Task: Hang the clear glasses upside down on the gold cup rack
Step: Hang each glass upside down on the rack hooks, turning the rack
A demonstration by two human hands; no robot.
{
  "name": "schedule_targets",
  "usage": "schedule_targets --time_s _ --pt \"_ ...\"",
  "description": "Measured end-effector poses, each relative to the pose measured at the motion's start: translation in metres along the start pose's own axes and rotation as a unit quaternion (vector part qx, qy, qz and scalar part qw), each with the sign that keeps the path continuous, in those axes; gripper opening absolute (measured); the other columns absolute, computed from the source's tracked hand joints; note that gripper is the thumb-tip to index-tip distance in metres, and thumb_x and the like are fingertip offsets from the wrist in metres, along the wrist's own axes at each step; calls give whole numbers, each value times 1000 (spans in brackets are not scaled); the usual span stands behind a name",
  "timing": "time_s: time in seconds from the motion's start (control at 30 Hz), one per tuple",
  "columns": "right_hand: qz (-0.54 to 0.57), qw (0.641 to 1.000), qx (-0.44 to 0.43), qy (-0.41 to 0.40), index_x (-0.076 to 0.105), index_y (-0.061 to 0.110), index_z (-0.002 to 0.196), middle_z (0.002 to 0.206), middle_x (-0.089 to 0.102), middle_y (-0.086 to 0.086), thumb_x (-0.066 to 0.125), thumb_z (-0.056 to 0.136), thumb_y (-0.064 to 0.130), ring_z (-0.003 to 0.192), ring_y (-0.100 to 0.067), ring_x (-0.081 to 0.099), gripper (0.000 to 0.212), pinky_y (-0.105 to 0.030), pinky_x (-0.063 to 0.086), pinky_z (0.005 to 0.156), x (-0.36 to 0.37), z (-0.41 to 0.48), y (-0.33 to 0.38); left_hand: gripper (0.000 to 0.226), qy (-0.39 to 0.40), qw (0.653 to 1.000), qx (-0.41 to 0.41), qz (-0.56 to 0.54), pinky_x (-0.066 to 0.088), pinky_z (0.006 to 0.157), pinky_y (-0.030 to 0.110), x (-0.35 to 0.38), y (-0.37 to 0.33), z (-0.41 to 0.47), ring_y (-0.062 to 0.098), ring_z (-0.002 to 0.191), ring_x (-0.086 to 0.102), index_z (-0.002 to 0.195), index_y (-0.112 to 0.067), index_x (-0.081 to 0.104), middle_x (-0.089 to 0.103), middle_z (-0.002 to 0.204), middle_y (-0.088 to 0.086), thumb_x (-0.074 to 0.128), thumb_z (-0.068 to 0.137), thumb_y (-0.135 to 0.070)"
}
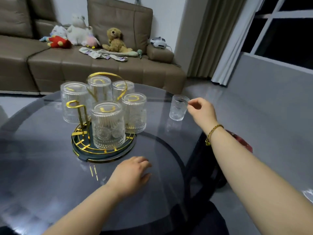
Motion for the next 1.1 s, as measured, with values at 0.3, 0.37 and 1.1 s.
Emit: schedule_targets --time_s 0.3,0.37,1.1 --pt "53 987 139 55 25 14 133 138 37 -10 67 73 24 120 -22 39 75 -33 36 95 61 31 -115 52 17 996 -77 48 51 79 52 28 7 23 34 95 65 99 -10 67 69 104 16 43 73 -48" --pt "62 987 141 42 11 15 138 147 22 -11 70 69 24 134 -26 24 91 -38 26 107 78 44 -121 54 0 995 -73 64 53 81 44 30 9 26 31 97 65 100 -13 67 69 105 13 36 72 -48" --pt "87 987 133 29 34 20 106 113 47 -3 72 60 22 88 -16 48 60 -8 41 50 88 74 -127 49 0 992 -76 98 30 86 28 29 15 27 23 96 67 97 -19 67 71 103 4 39 71 -50"
Point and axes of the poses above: each hand's wrist, its own z-axis towards the middle knuckle, its own x-axis out of the palm, y = z × x, the point moved 7 cm from there along z, towards the middle knuckle
